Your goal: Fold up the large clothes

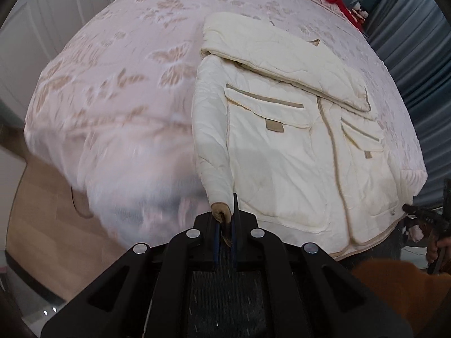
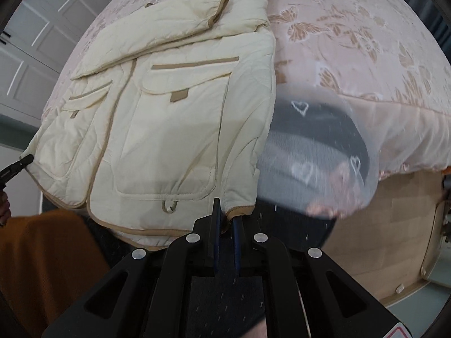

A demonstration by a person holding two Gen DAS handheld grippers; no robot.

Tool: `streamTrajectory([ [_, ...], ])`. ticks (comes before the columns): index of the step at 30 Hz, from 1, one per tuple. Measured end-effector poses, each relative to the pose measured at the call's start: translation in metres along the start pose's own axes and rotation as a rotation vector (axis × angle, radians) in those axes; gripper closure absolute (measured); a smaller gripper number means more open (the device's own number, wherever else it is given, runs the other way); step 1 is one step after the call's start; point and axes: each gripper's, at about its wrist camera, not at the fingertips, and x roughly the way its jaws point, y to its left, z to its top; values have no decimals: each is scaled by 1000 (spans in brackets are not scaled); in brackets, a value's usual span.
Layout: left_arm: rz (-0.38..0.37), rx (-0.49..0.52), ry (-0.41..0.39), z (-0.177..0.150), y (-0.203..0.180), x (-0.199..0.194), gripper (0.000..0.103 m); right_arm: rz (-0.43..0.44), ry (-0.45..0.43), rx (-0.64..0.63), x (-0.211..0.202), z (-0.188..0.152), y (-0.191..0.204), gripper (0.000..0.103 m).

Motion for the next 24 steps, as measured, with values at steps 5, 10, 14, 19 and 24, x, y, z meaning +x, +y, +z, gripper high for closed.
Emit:
streamTrajectory([
  [5, -9, -12, -14, -9, -4, -19, 99, 13, -109, 44, -23, 12, 2, 97],
  [10, -38, -65, -128, 13, -5, -33, 99, -4, -257, 41, -54, 36, 3, 98],
  [14, -37, -102, -188, 25, -1, -41, 99, -14, -295, 41, -57, 50, 2, 98],
  [19, -47, -85, -271, 50, -10, -47, 99, -36, -409, 32, -69, 85, 7, 98],
  [24, -46, -59, -391, 102, -24, -48, 99, -20, -550, 105, -73, 134, 0, 98],
])
